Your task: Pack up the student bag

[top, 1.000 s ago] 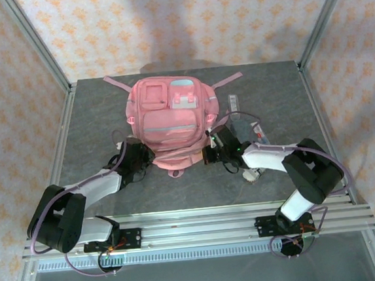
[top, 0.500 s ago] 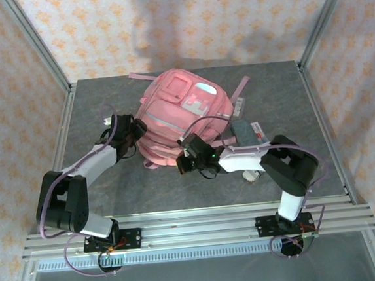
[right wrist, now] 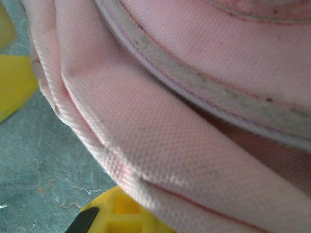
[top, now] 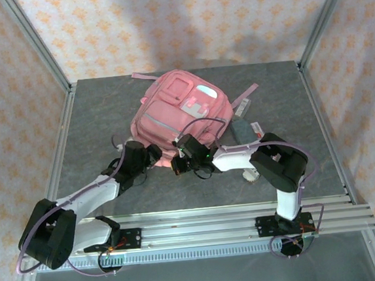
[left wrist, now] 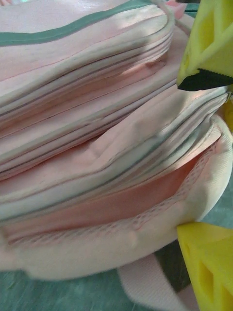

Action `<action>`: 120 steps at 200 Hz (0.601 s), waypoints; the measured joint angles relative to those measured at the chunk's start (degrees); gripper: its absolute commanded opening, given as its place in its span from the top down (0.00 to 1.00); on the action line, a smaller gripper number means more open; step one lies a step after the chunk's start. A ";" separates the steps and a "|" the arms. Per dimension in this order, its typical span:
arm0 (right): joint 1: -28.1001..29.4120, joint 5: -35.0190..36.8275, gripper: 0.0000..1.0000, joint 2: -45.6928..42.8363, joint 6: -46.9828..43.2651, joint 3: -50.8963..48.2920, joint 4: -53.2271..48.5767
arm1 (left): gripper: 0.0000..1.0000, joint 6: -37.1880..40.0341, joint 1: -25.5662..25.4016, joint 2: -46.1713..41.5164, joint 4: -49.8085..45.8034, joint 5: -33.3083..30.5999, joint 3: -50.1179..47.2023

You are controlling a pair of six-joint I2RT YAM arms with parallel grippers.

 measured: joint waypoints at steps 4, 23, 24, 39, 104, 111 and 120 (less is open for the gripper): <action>0.00 0.00 1.00 0.00 -0.02 -0.02 0.00 | 0.30 -0.39 -0.50 0.55 0.59 -0.33 0.04; 0.02 -0.02 1.00 0.00 0.00 -0.02 0.00 | 0.32 -1.84 -2.14 4.02 3.43 -1.97 0.42; 0.02 -0.02 1.00 0.00 0.00 -0.02 -0.02 | 0.33 -1.88 -2.21 4.44 3.61 -2.14 0.52; 0.00 0.00 1.00 0.00 0.00 -0.02 -0.04 | 0.47 -2.84 -2.91 8.04 5.07 -3.13 2.03; -1.60 1.70 1.00 -0.98 -0.15 -1.38 -0.04 | 1.00 -3.87 -3.02 14.10 8.02 -4.20 4.13; -2.32 1.57 1.00 -1.81 -0.33 -2.45 0.20 | 1.00 -3.80 -2.67 13.94 8.02 -3.69 4.11; -3.54 1.49 1.00 -3.08 -0.59 -4.07 0.46 | 1.00 -3.69 -1.95 13.55 8.02 -2.67 3.93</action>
